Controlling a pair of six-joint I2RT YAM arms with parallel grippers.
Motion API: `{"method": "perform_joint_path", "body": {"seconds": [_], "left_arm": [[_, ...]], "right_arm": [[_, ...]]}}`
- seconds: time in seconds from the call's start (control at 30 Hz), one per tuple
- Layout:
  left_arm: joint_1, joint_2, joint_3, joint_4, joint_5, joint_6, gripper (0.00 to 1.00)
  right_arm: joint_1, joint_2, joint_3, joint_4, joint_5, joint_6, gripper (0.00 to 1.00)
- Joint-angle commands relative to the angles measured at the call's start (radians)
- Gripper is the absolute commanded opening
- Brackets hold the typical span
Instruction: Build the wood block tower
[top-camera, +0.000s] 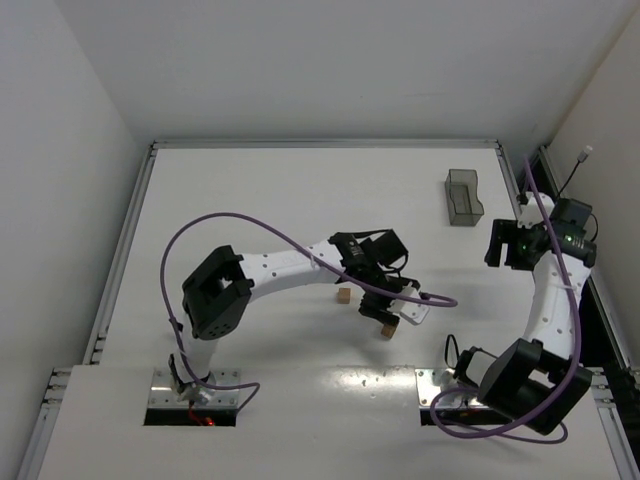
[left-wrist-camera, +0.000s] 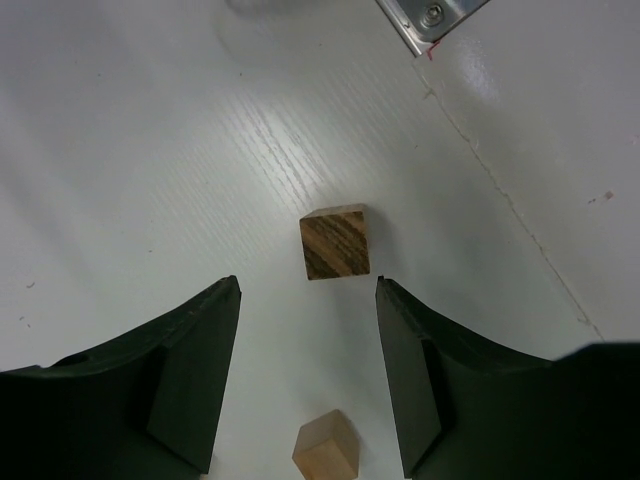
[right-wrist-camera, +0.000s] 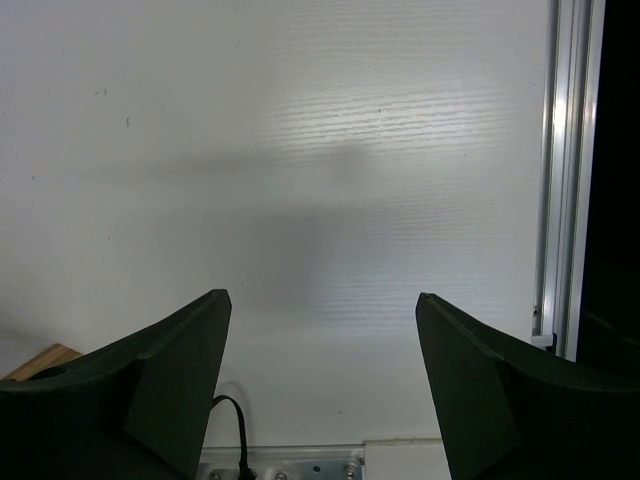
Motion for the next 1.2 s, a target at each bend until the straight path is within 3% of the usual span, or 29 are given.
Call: {"method": "perform_joint_path", "body": {"seconds": [0.0,0.9,1.07,1.17], "left_arm": [[-0.012,0.018,0.008,0.027,0.050,-0.001,0.53],[-0.032,0.107,-0.003,0.101,0.055,-0.053,0.46],[-0.032,0.125,-0.003,0.112,0.055,-0.062,0.35],[-0.032,0.125,-0.003,0.121,0.043,-0.093,0.18]], "right_arm": [[-0.017,0.008,0.027,0.015,-0.035,0.015,0.72],[-0.036,0.017,0.018,0.006,-0.072,0.006,0.72],[-0.036,0.028,0.018,0.006,-0.072,0.006,0.72],[-0.036,0.028,0.018,0.006,-0.072,-0.004,0.72]]}}
